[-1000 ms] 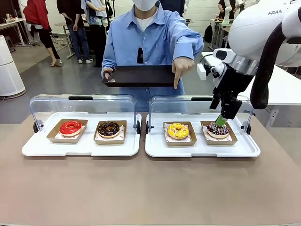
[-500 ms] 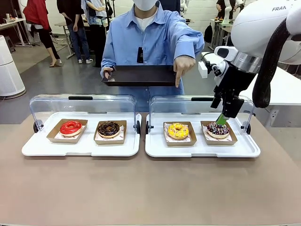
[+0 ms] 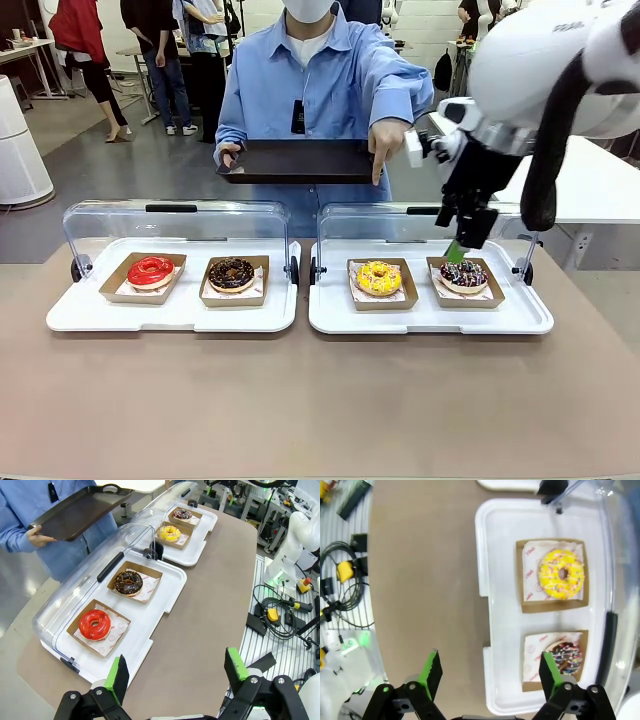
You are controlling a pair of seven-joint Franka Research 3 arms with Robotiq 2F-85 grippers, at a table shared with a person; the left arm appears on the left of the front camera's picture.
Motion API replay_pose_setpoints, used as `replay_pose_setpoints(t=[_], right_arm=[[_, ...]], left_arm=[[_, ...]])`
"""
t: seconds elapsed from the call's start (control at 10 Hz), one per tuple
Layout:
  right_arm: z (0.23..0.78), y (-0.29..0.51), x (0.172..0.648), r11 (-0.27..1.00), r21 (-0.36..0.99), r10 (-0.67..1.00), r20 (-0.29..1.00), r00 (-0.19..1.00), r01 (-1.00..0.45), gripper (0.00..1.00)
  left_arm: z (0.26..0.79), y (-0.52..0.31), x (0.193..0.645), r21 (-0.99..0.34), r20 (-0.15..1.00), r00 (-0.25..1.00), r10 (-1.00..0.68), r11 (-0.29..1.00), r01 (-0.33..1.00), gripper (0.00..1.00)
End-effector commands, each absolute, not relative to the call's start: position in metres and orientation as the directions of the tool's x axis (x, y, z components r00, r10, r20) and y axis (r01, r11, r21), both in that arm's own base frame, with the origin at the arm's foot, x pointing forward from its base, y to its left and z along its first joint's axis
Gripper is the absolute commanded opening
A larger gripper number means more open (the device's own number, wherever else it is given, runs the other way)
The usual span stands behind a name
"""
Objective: Provide the desired donut to the person.
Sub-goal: Pick up and lift the Paper togo box containing the Donut pointed at by the person.
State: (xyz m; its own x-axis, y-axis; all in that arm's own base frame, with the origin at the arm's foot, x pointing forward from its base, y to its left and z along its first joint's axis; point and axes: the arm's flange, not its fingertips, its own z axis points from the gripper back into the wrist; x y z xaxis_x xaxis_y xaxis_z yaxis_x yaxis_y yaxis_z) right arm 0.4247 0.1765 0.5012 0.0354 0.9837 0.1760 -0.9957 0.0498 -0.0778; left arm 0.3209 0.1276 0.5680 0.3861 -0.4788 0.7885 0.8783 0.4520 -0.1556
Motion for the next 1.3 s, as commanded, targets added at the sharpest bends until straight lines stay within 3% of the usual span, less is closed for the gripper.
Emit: replay_pose_setpoints(t=[0.0,0.6,0.8,0.9,1.2], right_arm=[[0.485,0.219,0.452,0.054,-0.048,0.997,0.062,0.051,-0.997,1.0],[0.412,0.249,0.476,0.008,0.019,0.999,0.034,0.008,-1.0,1.0],[0.417,0.256,0.479,0.115,0.008,0.993,0.012,0.115,-0.993,1.0],[0.408,0.247,0.472,0.023,0.04,0.998,0.051,0.026,-0.999,1.0],[0.408,0.247,0.472,0.023,0.04,0.998,0.051,0.026,-0.999,1.0]], left_arm=[[0.568,0.127,0.321,-0.155,0.788,0.386,-0.479,0.452,0.879,1.0],[0.568,0.127,0.321,-0.155,0.788,0.386,-0.479,0.452,0.879,1.0],[0.568,0.127,0.321,-0.155,0.788,0.386,-0.479,0.452,0.879,1.0],[0.568,0.127,0.321,-0.155,0.788,0.386,-0.479,0.452,0.879,1.0],[0.568,0.127,0.321,-0.155,0.788,0.386,-0.479,0.452,0.879,1.0]])
